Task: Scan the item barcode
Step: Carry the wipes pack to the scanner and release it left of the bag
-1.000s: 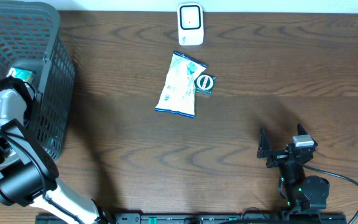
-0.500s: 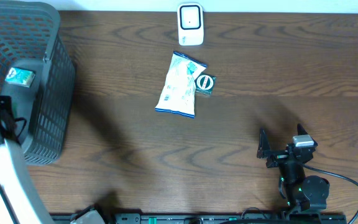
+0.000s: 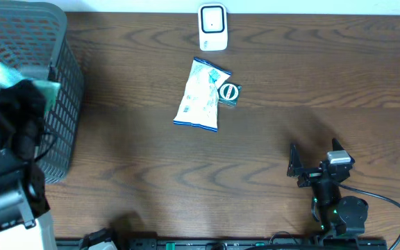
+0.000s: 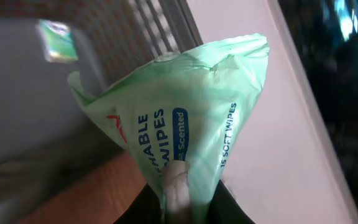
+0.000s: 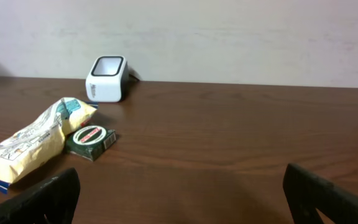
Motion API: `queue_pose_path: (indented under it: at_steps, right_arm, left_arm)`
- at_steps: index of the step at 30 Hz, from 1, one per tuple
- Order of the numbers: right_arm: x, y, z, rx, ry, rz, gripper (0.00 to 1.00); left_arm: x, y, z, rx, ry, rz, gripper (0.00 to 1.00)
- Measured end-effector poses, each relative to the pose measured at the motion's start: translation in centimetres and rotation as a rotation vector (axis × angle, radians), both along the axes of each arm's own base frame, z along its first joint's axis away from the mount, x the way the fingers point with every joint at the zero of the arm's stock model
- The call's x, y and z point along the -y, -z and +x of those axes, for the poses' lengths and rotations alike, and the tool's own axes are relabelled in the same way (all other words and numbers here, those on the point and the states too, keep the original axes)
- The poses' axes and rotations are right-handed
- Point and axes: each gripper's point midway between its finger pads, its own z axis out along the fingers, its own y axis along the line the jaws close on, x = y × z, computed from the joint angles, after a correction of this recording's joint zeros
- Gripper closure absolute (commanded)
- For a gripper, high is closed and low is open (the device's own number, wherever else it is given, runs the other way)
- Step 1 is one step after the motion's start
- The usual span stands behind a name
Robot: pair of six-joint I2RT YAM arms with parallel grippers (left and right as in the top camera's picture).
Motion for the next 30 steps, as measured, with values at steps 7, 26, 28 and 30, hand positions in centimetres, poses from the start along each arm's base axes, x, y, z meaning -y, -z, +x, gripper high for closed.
queue_pose_path:
  at_steps: [7,26,28,30]
  right_arm:
    - [0.0,0.0,0.0,0.000,0.000,0.000,0.01]
    - [0.0,0.0,0.0,0.000,0.000,0.000,0.01]
    - [0.0,0.0,0.0,0.000,0.000,0.000,0.01]
    - [0.0,0.0,0.0,0.000,0.000,0.000,0.01]
  left_arm:
    - [5.3,3.4,3.8,-0.133,0.290,0.131,0.92]
    - [21.2,25.1,10.5,-0.638,0.994,0.381,0.83]
    - [21.7,27.6,10.4,-0.694,1.018,0.375,0.66]
    - [22.3,29.2,10.3,-0.725,1.040,0.377,0.40]
